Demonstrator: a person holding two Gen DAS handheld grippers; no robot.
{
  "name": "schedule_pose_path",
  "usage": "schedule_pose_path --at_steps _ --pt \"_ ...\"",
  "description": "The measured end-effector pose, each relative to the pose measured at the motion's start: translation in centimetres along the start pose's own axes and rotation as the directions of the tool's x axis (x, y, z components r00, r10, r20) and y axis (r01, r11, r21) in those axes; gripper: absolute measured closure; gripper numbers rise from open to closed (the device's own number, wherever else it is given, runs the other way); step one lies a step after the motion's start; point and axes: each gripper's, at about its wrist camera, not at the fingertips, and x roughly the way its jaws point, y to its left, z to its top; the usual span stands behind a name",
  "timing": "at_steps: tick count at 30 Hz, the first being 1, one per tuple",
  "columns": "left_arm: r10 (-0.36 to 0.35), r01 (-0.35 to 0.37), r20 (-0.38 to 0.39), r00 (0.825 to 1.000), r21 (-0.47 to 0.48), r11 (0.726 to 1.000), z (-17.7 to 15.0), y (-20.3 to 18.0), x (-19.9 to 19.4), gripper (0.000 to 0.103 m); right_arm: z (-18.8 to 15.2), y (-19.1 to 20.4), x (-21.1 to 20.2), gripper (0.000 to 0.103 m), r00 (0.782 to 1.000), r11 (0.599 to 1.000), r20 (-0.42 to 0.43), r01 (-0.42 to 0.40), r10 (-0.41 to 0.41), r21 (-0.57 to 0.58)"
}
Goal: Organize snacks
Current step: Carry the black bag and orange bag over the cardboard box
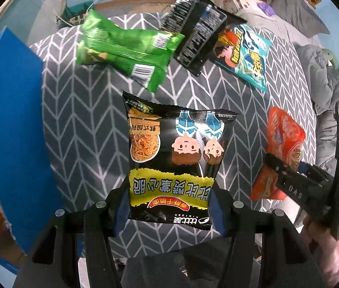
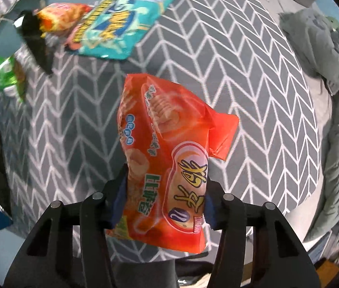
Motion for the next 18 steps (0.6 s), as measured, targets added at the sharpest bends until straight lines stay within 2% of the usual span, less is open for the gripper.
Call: schedule_pose_path --at_steps 10,18 --pt "0.025 -0.025 0.047 0.999 -0.008 1.000 -1.5 2.1 -2.8 0.045 -2.1 5.3 -4.7 0.051 0.998 0.996 0.026 -0.056 0.058 -0.067" --pt "0.026 -0.021 0.072 0.997 -0.066 0.998 -2.9 4.9 -5.0 0.045 -1.9 8.4 -7.6 0.051 0.993 0.985 0.038 -0.105 0.112 -0.136"
